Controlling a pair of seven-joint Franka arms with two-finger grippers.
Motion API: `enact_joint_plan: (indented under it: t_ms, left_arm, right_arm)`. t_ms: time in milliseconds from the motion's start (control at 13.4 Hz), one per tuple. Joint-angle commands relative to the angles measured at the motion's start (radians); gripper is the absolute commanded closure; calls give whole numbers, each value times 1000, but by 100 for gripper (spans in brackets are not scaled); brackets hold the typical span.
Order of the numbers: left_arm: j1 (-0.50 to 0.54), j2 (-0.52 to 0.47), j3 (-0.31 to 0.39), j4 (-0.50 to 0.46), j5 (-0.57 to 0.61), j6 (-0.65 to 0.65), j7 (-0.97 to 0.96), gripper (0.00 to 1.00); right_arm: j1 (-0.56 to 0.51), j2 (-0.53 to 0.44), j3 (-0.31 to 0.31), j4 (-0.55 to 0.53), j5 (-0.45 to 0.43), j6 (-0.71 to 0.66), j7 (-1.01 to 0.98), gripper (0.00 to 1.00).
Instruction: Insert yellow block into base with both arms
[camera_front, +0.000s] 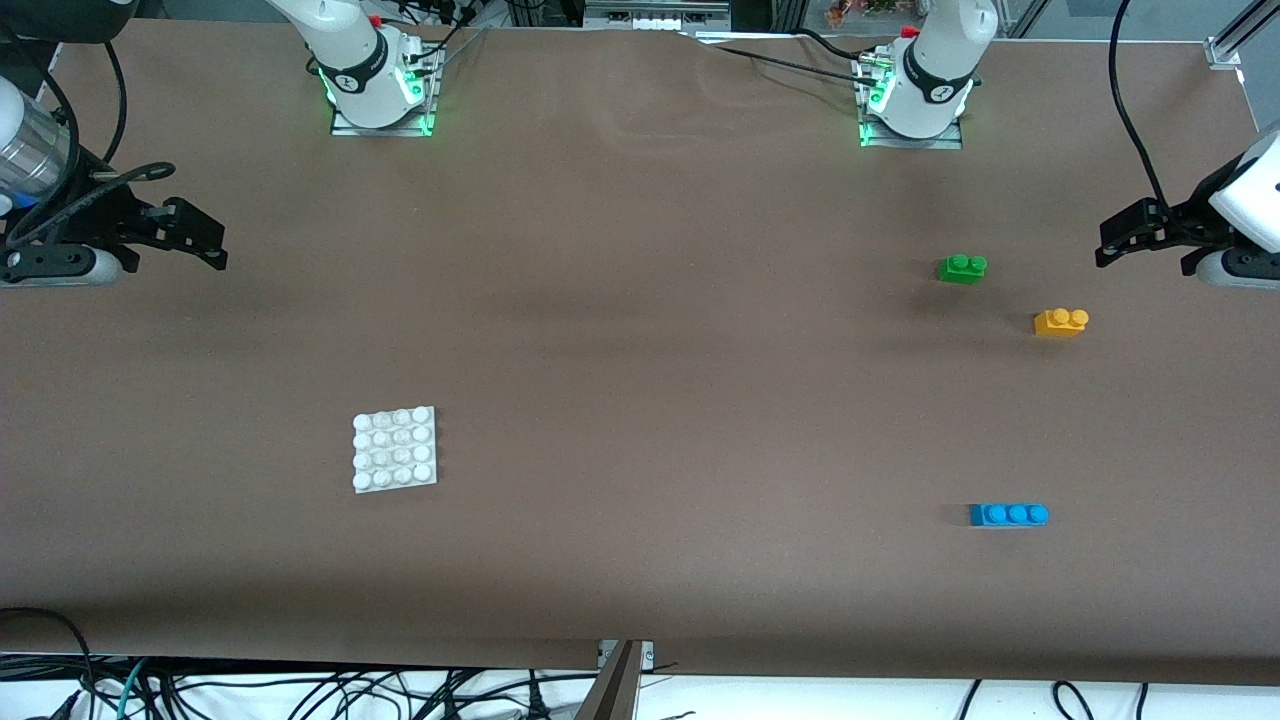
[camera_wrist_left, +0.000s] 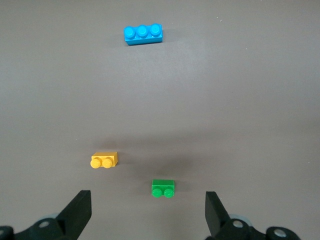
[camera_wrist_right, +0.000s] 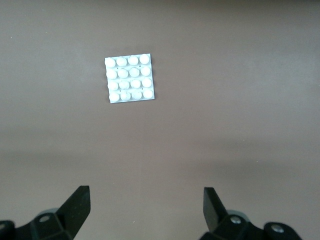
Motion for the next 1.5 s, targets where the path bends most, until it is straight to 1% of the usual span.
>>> enact_joint_plan:
  t_ms: [0, 598, 822, 1047, 1121, 1196, 1421]
  left_arm:
    - [-5, 12, 1, 30, 15, -24, -9, 0]
    - [-5, 12, 1, 30, 15, -24, -9, 0]
    - [-5, 12, 1, 30, 15, -24, -9, 0]
    - [-5, 12, 1, 30, 15, -24, -8, 0]
    - [-5, 12, 1, 30, 15, -24, -8, 0]
    - [-5, 12, 1, 31, 15, -24, -8, 0]
    - [-5, 12, 1, 30, 15, -26, -6, 0]
  right_arm:
    - [-10, 13, 4, 19, -7, -12, 15, 0]
    - [-38, 23, -1, 21, -9, -4, 18, 0]
    - [-35, 74, 1, 21, -12, 2, 16, 0]
    - [-24, 129, 2, 10, -10, 45, 1, 0]
    - [-21, 163, 4, 4, -7, 68, 2, 0]
    - [-18, 192, 10, -14, -4, 118, 10, 0]
    - [20, 261, 12, -145, 0, 371, 18, 0]
